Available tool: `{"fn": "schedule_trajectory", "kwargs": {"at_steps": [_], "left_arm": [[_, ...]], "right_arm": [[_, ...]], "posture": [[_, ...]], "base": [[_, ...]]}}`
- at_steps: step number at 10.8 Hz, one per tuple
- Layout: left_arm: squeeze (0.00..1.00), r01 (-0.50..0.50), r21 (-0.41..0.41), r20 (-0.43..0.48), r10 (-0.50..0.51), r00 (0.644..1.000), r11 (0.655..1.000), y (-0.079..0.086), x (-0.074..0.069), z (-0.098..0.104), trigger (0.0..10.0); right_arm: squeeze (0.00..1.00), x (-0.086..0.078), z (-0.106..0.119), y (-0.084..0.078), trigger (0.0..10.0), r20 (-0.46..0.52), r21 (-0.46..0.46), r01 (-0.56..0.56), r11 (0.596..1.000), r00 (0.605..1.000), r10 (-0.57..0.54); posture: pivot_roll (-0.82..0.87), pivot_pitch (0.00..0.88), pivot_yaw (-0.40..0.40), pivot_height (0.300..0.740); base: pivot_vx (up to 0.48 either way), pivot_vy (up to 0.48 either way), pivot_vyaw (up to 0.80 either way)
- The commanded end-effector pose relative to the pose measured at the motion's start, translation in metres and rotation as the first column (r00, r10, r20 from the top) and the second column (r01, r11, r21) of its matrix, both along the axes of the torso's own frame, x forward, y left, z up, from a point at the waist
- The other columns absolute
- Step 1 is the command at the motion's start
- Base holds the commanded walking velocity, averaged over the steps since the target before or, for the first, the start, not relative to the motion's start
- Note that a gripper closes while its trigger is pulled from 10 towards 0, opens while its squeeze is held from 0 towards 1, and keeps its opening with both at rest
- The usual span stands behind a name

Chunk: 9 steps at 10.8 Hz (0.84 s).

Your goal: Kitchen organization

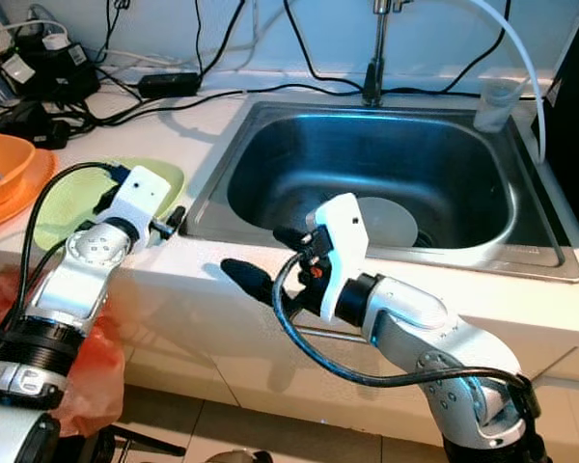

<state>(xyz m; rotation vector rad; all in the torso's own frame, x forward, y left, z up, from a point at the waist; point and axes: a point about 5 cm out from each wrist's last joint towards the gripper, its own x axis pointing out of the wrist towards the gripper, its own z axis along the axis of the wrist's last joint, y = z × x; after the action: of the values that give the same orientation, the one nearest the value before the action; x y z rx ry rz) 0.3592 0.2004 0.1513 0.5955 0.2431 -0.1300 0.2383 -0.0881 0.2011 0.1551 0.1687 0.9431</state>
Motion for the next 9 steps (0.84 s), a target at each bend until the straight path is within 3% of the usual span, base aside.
{"fn": "schedule_trajectory", "kwargs": {"at_steps": [1,2,3,9], "left_arm": [[0.00,0.009,0.012,-0.134,-0.007,0.991,1.000,0.0045,-0.0073,-0.0271,10.0],[0.00,0.018,0.002,-0.148,-0.018,0.989,1.000,0.0047,-0.0079,-0.0289,8.2],[0.00,0.026,-0.003,-0.163,-0.026,0.986,1.000,0.0062,-0.0085,-0.0321,0.0],[0.00,0.031,-0.013,-0.186,-0.033,0.982,0.999,0.0101,-0.0085,-0.0369,0.0]], "right_arm": [[0.00,-0.0016,0.0020,0.0002,10.0,0.005,0.002,0.001,1.000,1.000,-0.001],[0.00,-0.0013,0.0022,0.0004,10.0,0.005,0.003,0.001,1.000,1.000,-0.001],[0.00,-0.0009,0.0029,0.0004,10.0,0.008,0.003,0.002,1.000,1.000,-0.002],[0.00,-0.0009,0.0029,-0.0004,10.0,0.011,-0.003,0.011,1.000,1.000,-0.011]], "posture": [[-0.01,0.043,0.078,0.740],[-0.01,0.043,0.078,0.740],[-0.01,0.043,0.078,0.740],[-0.01,0.038,0.082,0.740]], "base": [[0.000,0.000,0.00],[0.000,0.000,0.00],[0.000,0.000,0.00],[0.000,0.000,0.00]]}}
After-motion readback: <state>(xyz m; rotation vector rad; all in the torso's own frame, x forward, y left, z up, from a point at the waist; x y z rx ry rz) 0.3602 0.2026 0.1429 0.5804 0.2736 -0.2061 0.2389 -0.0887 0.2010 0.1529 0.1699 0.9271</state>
